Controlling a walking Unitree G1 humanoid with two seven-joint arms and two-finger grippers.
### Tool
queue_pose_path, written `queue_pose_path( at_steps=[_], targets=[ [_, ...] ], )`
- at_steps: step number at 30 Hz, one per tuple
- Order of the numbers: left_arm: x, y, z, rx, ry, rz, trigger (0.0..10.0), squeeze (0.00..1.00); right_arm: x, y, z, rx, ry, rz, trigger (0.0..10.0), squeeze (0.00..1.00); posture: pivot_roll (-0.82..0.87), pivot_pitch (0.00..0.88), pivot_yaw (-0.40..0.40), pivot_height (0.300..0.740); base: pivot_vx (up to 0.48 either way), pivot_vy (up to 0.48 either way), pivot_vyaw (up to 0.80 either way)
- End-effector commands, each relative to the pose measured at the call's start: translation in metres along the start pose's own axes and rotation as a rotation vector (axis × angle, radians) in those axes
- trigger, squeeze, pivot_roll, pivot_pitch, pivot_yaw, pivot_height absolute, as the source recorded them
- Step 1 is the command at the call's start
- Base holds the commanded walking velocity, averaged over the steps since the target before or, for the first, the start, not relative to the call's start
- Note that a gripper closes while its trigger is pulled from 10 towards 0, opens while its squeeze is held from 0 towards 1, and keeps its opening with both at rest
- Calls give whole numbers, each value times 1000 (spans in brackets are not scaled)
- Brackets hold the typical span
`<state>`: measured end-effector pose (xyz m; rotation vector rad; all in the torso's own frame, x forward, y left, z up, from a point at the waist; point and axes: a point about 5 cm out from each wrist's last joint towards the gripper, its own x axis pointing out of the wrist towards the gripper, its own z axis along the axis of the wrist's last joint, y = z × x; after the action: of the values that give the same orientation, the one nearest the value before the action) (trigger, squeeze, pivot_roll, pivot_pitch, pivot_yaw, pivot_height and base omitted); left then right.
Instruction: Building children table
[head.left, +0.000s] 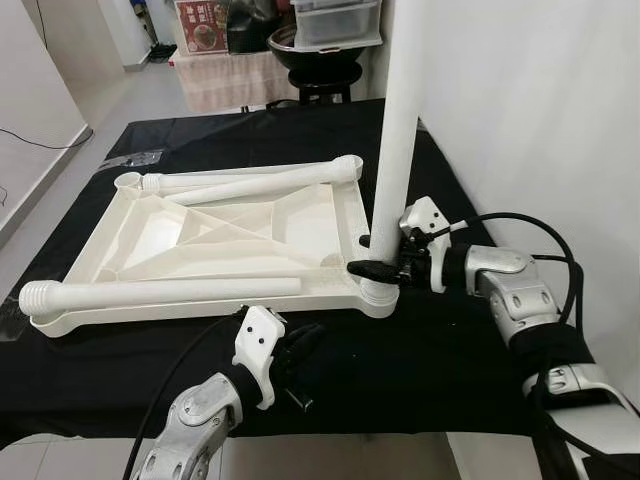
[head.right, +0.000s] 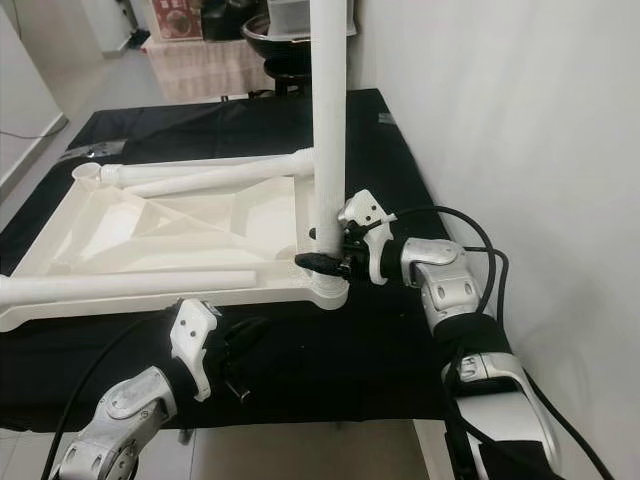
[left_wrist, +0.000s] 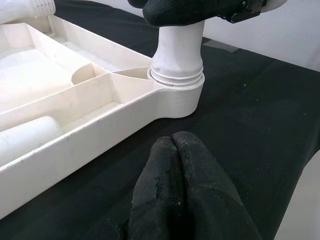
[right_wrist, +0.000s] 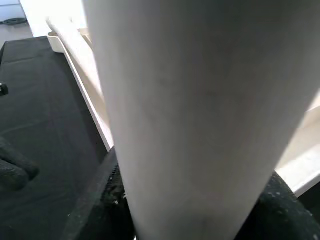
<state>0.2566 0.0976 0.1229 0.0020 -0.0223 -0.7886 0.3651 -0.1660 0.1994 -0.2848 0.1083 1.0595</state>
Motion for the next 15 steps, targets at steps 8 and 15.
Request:
queue_pose_path(
  at_steps=[8,15],
  targets=[
    [-4,-4,-1,-20,5,-7,10000,0,-11,7,-26,22,46,-121,0,0,-88,130,15,740,0,0,0],
    [-8,5,0,-10,4,1,10000,0,35,98,-38,138,-71,-580,0,0,-167,148,41,740,0,0,0]
  ],
)
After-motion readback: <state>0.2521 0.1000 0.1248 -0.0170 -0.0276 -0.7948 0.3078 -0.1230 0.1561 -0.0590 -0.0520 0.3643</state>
